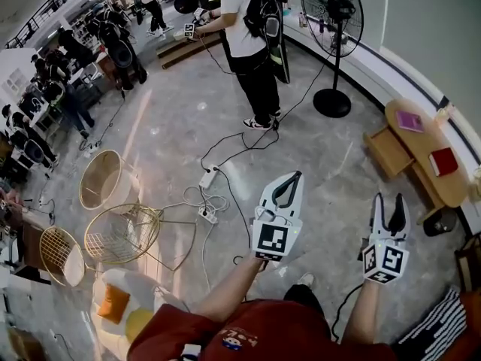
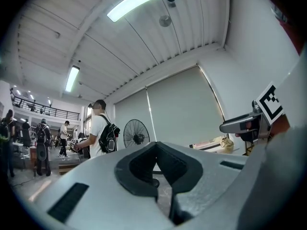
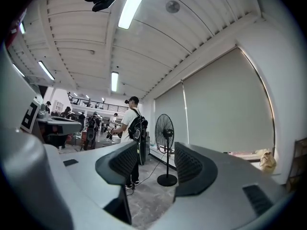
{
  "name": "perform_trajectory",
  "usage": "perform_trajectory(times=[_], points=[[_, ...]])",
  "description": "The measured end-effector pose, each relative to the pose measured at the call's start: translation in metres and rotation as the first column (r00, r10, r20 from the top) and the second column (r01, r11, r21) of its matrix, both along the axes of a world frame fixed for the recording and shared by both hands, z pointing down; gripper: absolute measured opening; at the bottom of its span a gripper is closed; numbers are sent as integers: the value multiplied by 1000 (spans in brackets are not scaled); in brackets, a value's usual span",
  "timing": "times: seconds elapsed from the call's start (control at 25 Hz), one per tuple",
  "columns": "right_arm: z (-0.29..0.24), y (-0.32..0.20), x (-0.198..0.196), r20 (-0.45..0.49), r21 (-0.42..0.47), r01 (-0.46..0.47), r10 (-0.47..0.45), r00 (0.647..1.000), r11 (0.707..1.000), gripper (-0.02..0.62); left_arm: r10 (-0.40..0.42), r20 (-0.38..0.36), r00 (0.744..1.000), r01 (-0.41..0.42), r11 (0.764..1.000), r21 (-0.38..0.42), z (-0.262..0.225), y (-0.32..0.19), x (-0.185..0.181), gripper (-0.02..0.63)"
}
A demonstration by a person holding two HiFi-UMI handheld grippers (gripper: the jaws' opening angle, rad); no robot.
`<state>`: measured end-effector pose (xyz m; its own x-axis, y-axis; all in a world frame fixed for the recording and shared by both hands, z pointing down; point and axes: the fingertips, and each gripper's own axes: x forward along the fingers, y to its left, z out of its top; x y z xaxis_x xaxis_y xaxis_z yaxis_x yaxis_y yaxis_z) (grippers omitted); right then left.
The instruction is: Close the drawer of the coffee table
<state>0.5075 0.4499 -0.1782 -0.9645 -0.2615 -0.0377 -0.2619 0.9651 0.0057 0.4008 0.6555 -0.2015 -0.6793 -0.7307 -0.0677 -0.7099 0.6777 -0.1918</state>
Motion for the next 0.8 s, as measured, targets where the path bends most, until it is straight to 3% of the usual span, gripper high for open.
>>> perform_trajectory(times=[0.2,0.48,0.8], points=[[4,-58,-22,2,-16,-16,16,1000,1000,222,16,19,1000,-17,1000,5,-4,-62,-27,8],[17,-144,-22,-4,-42,-77,77,997,996,222,57,4,998,-57,998,-5,3,-153,-40,8],[23,-195,-26,-11,-50,-138,137,990,989,222,91,-1,996,-91,996,5,5,-205,-61,8]])
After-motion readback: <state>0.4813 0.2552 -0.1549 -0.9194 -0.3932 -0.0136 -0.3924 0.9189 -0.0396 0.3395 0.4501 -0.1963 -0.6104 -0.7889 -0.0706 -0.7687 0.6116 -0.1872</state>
